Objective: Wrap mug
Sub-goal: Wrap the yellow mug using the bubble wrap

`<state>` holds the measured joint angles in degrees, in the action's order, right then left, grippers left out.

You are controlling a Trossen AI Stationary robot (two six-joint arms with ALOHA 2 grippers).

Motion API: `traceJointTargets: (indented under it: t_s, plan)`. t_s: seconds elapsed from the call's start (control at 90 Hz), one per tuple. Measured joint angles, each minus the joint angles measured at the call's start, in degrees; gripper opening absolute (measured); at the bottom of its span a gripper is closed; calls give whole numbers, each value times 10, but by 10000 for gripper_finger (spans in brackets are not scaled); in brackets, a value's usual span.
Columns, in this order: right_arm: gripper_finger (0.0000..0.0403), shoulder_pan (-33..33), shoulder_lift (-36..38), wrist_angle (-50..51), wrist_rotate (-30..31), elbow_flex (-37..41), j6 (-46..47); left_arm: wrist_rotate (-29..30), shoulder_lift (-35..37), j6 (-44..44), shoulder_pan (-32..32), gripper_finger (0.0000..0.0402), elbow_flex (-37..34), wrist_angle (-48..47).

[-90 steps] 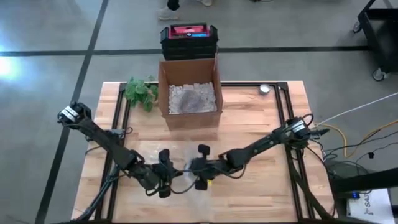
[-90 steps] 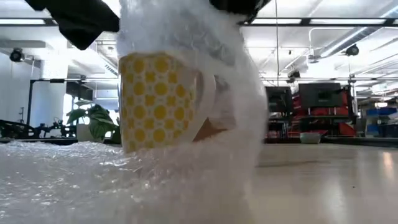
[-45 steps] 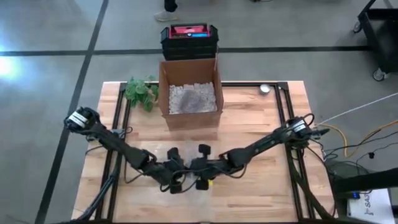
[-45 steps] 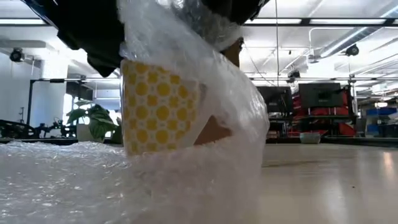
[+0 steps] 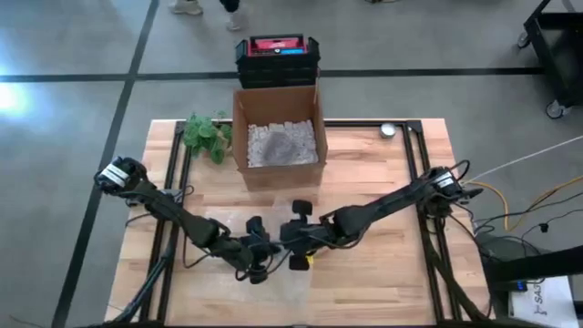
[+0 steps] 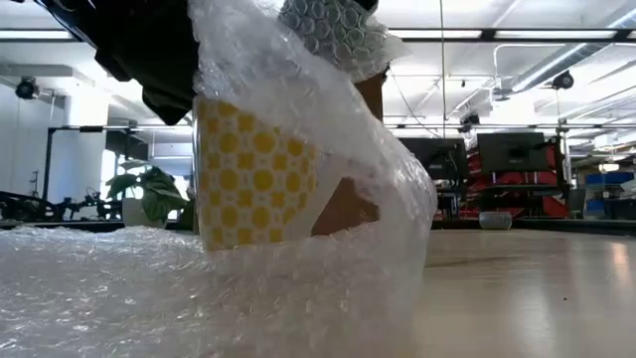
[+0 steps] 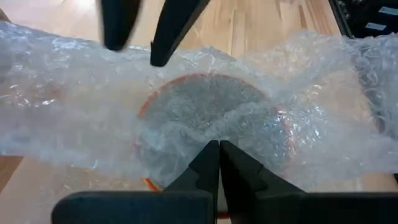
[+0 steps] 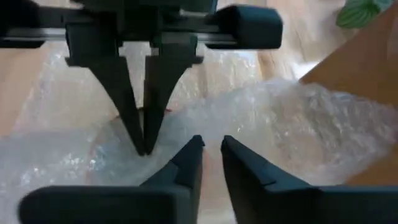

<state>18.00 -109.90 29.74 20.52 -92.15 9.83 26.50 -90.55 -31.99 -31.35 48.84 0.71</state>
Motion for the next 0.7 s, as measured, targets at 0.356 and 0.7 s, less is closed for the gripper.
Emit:
traceJointTargets:
  t_s: [0.356,0.7]
  plan:
    - [110,-10,-50,-18,-80,3,-32,0,0,2,0,0,-1,2]
    - [20,15,-71,-20,-30,3,-34,-7,4,15,-1,0,-1,6]
